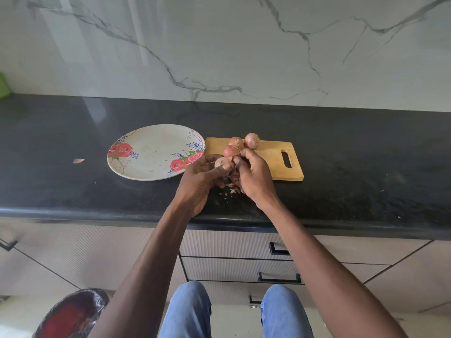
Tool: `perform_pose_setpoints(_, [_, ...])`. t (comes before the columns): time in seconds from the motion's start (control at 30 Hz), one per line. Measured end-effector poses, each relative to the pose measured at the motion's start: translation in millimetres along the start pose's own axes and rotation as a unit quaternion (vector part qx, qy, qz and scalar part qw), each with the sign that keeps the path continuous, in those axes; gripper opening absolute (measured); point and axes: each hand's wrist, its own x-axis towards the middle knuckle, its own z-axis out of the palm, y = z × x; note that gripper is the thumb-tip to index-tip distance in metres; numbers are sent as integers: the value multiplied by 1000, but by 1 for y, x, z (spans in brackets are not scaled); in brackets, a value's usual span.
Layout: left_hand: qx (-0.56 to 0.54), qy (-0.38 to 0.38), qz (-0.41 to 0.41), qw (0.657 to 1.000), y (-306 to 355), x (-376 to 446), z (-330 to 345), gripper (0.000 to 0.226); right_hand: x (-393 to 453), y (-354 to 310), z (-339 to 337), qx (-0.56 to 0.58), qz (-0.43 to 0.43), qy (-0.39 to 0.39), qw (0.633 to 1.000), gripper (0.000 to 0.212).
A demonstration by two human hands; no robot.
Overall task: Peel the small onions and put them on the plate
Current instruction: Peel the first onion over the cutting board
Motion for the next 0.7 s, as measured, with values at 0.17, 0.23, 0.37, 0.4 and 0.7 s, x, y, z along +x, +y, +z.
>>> perform_pose_setpoints(0.17, [-16,20,-8,1000,-2,2,-2,9,-2,-1,0,10,8,-1,1000,21])
perform_pose_setpoints(0.23, [-27,22,-15,999,0,1,-1,13,-3,-3,-1,21,10,-2,1000,20])
perform_pose_setpoints(0.37, [-24,40,-26,999,3,-2,2,19,-5,-3,-2,35,18,-17,999,22])
perform_pose_setpoints(0.4, [-25,40,-26,999,3,-2,3,19,-5,-3,-2,33,14,-17,999,22])
perform_pose_setpoints(0.7, [-47,39,-17,998,5,-3,5,20,-6,-1,-2,29,4,21,999,17])
